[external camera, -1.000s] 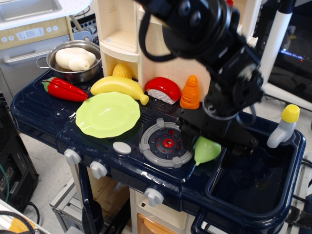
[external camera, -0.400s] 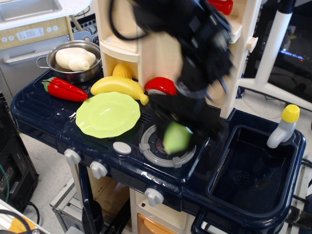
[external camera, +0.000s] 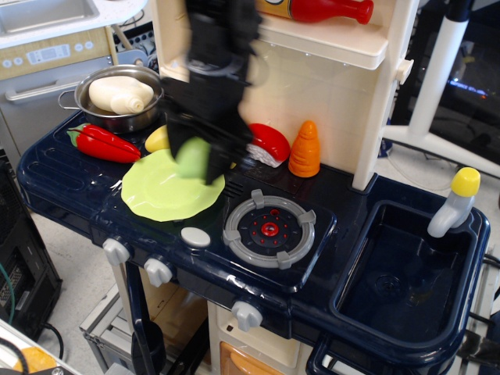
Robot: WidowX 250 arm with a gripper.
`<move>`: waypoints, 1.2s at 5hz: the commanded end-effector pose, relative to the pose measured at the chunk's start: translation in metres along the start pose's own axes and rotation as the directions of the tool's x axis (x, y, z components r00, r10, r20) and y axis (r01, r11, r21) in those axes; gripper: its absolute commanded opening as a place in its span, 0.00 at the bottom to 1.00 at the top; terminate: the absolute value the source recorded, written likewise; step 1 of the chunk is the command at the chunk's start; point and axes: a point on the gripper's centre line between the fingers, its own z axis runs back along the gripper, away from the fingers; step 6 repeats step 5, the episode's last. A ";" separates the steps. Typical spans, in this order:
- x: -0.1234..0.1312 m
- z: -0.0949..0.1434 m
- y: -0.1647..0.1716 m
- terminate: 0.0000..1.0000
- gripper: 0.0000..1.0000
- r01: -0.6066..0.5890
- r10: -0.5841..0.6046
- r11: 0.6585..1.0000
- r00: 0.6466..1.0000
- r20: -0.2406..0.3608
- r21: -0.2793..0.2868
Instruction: Put pear on plate
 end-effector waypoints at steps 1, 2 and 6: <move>0.015 -0.014 0.037 0.00 1.00 0.057 -0.050 0.996 0.993 0.104 -0.064; 0.015 -0.014 0.037 0.00 1.00 0.057 -0.050 0.996 0.993 0.104 -0.064; 0.015 -0.014 0.037 1.00 1.00 0.057 -0.050 0.996 0.993 0.104 -0.064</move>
